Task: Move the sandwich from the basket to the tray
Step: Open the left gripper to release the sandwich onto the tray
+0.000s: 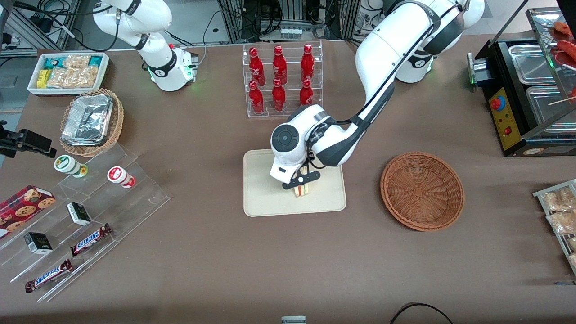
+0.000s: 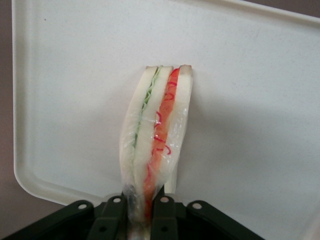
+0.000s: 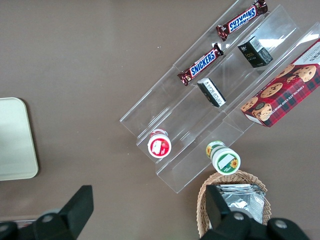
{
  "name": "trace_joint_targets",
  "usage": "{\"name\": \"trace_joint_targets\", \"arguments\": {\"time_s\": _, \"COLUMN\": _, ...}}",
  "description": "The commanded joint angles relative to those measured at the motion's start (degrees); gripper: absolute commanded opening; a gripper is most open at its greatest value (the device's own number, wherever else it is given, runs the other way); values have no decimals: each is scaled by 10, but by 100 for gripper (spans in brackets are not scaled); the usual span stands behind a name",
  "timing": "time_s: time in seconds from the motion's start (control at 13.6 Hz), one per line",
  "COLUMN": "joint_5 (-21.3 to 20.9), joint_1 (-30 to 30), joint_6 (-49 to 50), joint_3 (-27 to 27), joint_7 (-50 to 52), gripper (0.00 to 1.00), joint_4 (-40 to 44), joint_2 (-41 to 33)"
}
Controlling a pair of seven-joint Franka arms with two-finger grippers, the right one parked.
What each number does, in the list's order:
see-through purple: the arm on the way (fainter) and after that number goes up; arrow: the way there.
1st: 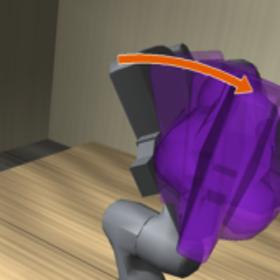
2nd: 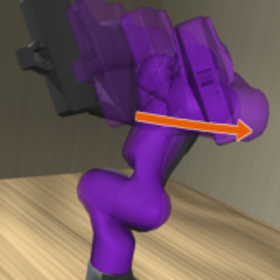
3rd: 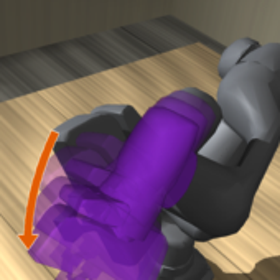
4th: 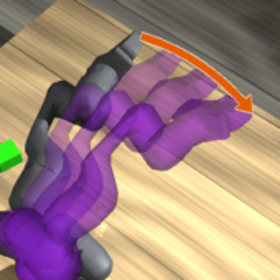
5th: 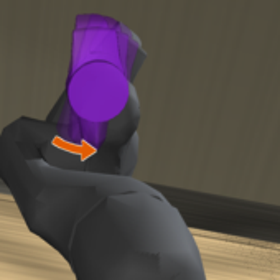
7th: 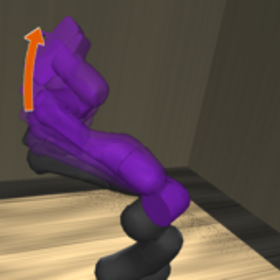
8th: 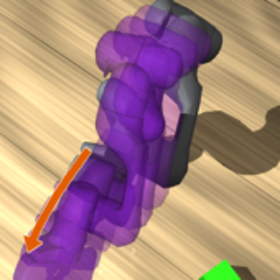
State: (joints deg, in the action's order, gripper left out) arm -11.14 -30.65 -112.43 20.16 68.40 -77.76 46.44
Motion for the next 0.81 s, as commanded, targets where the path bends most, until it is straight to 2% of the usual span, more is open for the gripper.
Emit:
{"name": "trace_joint_targets", "arguments": {"time_s": 0.0, "joint_5": -9, "joint_1": -5, "joint_6": 12, "joint_3": -2, "joint_7": 11, "gripper": 100, "joint_4": 20, "joint_2": 1}}
{"name": "trace_joint_targets", "arguments": {"time_s": 0.22, "joint_5": -5, "joint_1": -1, "joint_6": 34, "joint_3": 1, "joint_7": 11, "gripper": 100, "joint_4": 22, "joint_2": -30}}
{"name": "trace_joint_targets", "arguments": {"time_s": 0.44, "joint_5": -4, "joint_1": 1, "joint_6": 100, "joint_3": 2, "joint_7": 6, "gripper": 100, "joint_4": 65, "joint_2": -52}}
{"name": "trace_joint_targets", "arguments": {"time_s": 0.66, "joint_5": -4, "joint_1": 19, "joint_6": 167, "joint_3": 1, "joint_7": -90, "gripper": 100, "joint_4": 88, "joint_2": -80}}
{"name": "trace_joint_targets", "arguments": {"time_s": 0.74, "joint_5": -2, "joint_1": 44, "joint_6": 185, "joint_3": 1, "joint_7": -139, "gripper": 100, "joint_4": 87, "joint_2": -93}}
